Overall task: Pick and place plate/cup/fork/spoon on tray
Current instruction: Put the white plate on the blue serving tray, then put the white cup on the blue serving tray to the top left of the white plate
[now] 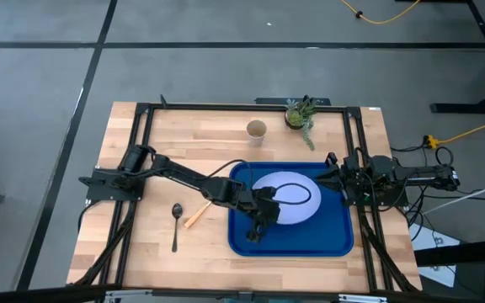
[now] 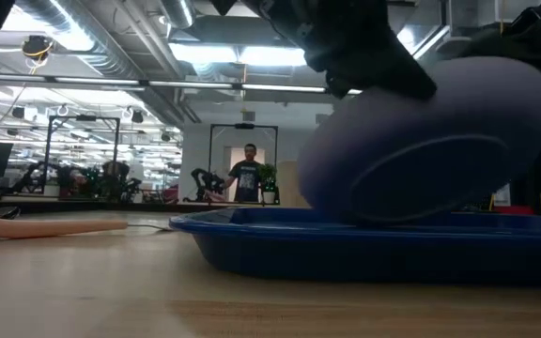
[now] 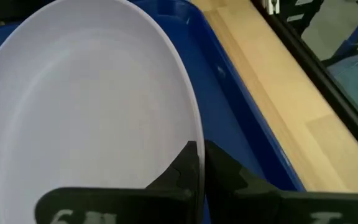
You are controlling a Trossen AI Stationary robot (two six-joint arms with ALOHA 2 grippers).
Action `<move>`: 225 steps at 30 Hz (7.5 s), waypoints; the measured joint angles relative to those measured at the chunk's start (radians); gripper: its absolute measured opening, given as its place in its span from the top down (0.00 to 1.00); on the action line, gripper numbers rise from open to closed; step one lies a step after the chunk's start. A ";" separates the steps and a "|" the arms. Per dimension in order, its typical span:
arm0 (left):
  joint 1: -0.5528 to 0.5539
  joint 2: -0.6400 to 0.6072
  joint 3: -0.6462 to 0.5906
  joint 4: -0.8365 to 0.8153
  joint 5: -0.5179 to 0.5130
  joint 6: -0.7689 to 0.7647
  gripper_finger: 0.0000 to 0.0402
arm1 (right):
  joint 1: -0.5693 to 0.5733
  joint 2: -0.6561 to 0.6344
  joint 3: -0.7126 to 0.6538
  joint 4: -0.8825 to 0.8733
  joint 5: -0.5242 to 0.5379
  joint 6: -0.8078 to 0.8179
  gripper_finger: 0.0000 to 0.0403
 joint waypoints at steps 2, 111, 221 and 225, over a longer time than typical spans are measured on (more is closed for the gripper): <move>-0.003 0.000 0.000 0.012 0.000 0.001 0.99 | 0.000 0.000 0.000 -0.006 0.000 0.000 0.84; -0.005 -0.026 -0.101 -0.355 -0.206 -0.104 0.94 | 0.000 0.006 0.000 -0.084 -0.009 0.026 0.84; 0.581 -0.103 0.078 -0.375 -0.108 0.201 0.78 | 0.000 0.008 0.000 -0.085 -0.008 0.024 0.84; 0.581 -0.103 0.077 -0.376 -0.096 0.184 0.78 | 0.000 0.008 0.000 -0.085 -0.008 0.027 0.84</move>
